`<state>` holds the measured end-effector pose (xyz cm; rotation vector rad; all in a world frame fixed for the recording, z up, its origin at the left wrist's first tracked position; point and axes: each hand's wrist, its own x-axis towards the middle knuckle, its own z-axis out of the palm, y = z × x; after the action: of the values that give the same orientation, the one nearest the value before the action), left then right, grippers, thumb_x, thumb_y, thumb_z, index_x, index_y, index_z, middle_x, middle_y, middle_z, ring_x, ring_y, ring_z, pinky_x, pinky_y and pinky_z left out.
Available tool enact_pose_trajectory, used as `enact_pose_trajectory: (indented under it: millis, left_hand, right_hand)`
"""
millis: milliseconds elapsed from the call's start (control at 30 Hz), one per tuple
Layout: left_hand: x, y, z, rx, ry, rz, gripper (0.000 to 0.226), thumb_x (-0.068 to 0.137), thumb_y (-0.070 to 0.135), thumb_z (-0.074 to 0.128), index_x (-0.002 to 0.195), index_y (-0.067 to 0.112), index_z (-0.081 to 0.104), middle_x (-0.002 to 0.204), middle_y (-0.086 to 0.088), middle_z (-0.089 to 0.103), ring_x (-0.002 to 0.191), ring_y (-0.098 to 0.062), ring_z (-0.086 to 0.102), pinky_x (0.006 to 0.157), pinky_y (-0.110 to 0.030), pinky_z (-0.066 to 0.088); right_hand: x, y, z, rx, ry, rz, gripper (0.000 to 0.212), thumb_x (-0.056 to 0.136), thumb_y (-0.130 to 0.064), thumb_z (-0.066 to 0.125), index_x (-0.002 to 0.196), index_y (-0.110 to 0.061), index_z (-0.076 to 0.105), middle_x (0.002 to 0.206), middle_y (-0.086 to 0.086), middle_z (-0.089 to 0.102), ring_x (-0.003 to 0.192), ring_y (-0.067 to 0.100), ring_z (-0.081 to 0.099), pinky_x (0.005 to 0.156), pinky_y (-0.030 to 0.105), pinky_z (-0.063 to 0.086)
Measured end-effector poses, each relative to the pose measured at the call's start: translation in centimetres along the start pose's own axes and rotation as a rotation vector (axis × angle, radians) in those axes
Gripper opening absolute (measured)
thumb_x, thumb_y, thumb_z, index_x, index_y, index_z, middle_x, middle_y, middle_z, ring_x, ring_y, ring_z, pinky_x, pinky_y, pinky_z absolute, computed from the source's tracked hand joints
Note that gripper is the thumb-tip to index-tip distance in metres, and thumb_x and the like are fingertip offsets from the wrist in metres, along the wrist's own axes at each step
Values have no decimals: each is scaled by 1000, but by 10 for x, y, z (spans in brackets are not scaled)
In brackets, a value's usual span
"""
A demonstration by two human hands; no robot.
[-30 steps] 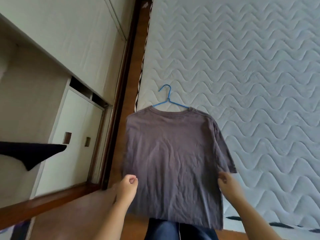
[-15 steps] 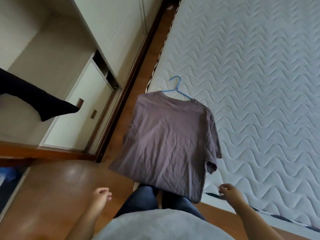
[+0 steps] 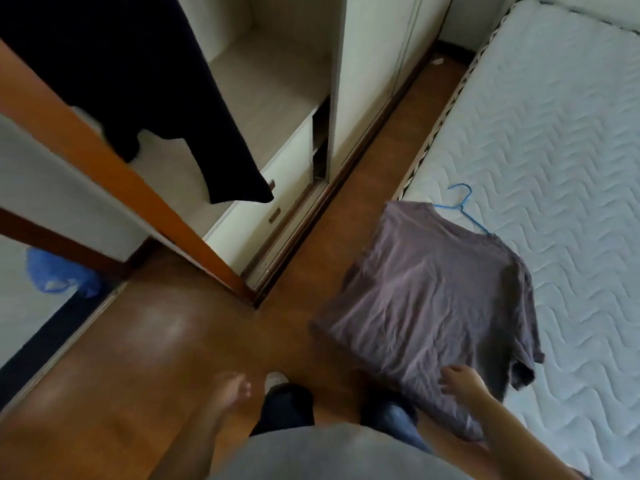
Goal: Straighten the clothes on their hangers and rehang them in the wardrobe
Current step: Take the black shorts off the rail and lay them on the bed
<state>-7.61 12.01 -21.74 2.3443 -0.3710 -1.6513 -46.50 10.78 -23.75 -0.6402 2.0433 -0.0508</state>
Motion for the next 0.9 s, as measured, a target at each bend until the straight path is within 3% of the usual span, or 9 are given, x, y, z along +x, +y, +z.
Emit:
enact_pose_trajectory:
  millis: [67,133,200,267,333,433,500,733,900]
  left_hand:
    - [6,1,-42,-21,1,10,14,95,8,42,85,5,52,72,-8,51,66,-20,49,72,-35,43]
    - [10,9,-74,-13,23,83,26,94,8,42,69,11,50,73,-9,52,70,-22,50,80,-34,42]
    - [4,23,-93,-43,29,179,22,92,12,45,72,17,53,83,-9,58,78,-21,55,85,-34,46]
    - [-14,44,-105,-20,50,306,10,92,20,47,87,25,54,93,0,62,88,-14,59,74,-28,47]
    - [-33,65,-110,31,60,459,11,92,27,47,101,30,52,99,9,59,95,-9,57,67,-18,41]
    - [-68,102,-111,94,59,716,23,94,33,44,115,28,50,108,15,56,103,-4,53,72,-9,38]
    - [-83,127,-110,129,69,868,27,93,33,43,119,27,49,113,16,55,106,0,52,80,-8,40]
    - [-108,220,-110,111,239,1327,26,91,27,49,117,24,53,106,25,52,101,23,45,83,6,33]
    - [-101,283,-113,17,373,1421,42,81,48,38,115,28,51,106,27,52,109,11,47,88,0,37]
  right_hand:
    - [-19,-28,54,-195,-80,-114,17,91,-7,45,83,-3,60,95,15,65,92,26,63,73,27,55]
    - [-36,-63,100,-218,-141,-207,16,89,-11,48,86,-4,62,101,18,66,97,32,62,88,40,50]
    - [-60,-109,127,-272,-176,-330,21,90,-16,48,101,-6,62,103,8,63,98,29,59,90,38,48]
    - [-80,-165,137,-265,-181,-451,23,90,-15,49,110,-8,60,104,7,60,98,27,59,89,36,47]
    - [-93,-213,136,-188,-142,-565,21,90,-13,50,109,-9,60,104,11,62,97,25,59,87,35,46]
    - [-110,-273,122,-130,-105,-735,5,92,-18,50,93,-19,54,92,1,60,92,22,57,80,32,45]
    - [-121,-303,110,-64,-77,-829,8,92,-18,50,86,-23,53,83,-5,57,87,19,56,76,30,43]
    - [-153,-385,58,135,54,-1109,14,90,-15,52,101,-21,58,85,-12,62,85,11,60,73,18,42]
    - [-161,-465,27,269,33,-1233,16,91,-16,52,105,-17,59,91,-8,67,89,10,64,80,24,47]
